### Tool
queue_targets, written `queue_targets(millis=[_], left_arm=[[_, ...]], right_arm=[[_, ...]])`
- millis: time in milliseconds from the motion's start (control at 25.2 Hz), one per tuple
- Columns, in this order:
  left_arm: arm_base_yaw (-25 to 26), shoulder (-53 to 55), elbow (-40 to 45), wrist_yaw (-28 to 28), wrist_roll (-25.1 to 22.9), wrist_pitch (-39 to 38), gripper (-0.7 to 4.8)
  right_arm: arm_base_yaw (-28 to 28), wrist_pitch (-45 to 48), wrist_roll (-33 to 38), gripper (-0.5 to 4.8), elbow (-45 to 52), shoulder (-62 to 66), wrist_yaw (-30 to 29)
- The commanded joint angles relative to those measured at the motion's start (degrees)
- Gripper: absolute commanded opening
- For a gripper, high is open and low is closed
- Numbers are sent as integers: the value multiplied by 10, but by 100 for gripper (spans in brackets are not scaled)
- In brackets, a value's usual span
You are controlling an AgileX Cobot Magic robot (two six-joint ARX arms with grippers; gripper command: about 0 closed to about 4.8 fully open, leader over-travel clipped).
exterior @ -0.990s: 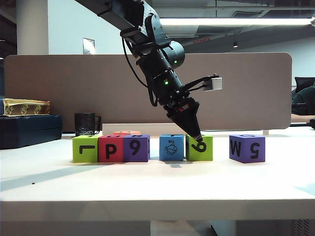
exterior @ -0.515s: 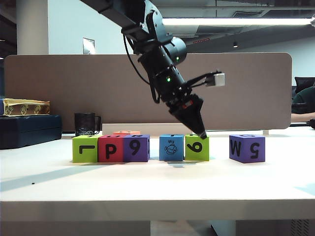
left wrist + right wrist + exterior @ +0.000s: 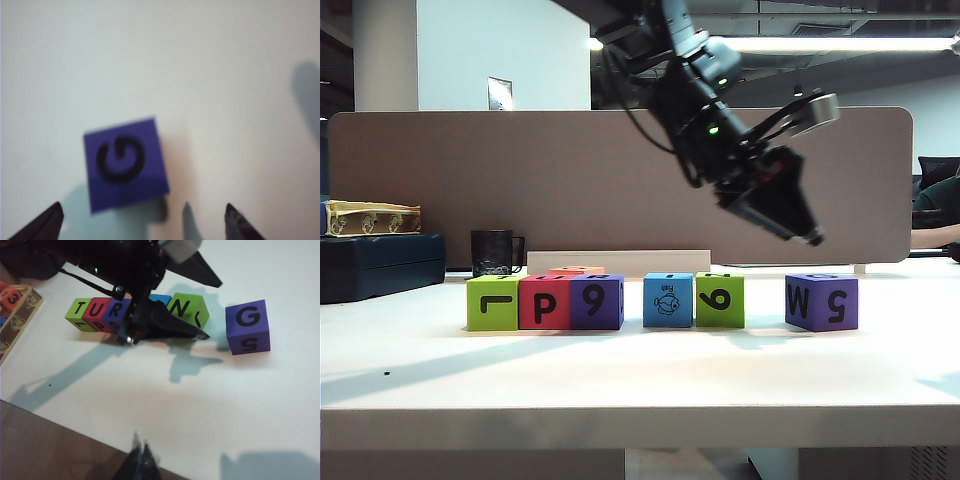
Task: Select the appropriate blocks from the scattered letter blocks on the table and arrange them in a row to spell out "TURING".
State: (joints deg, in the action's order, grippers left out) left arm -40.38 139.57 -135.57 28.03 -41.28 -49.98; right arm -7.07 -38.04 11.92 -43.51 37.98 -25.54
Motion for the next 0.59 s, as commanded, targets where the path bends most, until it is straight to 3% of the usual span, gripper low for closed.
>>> queue_targets(millis=[40,158,277,594], left_arm=[[-15,7,-1,-13,3,56,408],[-18,15,-1,-51,26,73,409],[-19,26,-1,-49,61,75,408],[-26,46,0,-48,74,85,407]], right_arm=[[0,5,-2,0,-2,-1,-1],[0,4,-2,0,-2,-1,-3],[0,3,-2,0,-2,-1,-3],[0,4,-2,0,-2,0,-3]])
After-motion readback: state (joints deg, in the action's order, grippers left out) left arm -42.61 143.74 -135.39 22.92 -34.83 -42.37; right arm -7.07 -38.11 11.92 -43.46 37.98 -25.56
